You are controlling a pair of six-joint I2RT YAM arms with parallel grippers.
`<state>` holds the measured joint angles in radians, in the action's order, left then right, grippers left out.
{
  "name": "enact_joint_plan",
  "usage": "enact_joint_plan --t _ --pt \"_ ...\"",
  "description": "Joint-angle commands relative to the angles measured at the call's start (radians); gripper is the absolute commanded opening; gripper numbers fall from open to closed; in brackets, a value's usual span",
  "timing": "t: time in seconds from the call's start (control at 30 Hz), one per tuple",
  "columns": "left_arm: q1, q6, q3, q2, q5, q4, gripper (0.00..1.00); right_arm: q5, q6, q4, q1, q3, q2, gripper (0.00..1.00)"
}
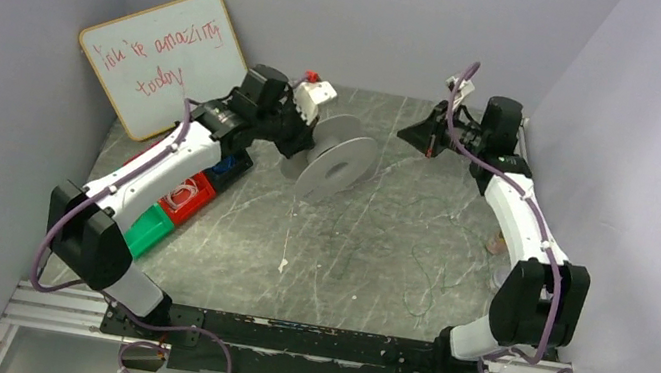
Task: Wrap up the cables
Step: Wrap the cable around the cable reel.
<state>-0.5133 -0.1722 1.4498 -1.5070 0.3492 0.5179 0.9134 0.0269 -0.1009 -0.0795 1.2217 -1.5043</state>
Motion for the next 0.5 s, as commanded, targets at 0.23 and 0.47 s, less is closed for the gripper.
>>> enact_joint_plan --t 0.23,0.47 --pt "-0.059 0.095 0.005 -0.079 -0.362 -0.117 0.02 0.378 -0.373 0.357 -0.125 -0.055 0.059 0.0" --pt "-0.06 0.151 0.026 -0.127 -0.408 -0.116 0.02 0.434 -0.728 0.803 -0.225 -0.183 0.041 0.04"
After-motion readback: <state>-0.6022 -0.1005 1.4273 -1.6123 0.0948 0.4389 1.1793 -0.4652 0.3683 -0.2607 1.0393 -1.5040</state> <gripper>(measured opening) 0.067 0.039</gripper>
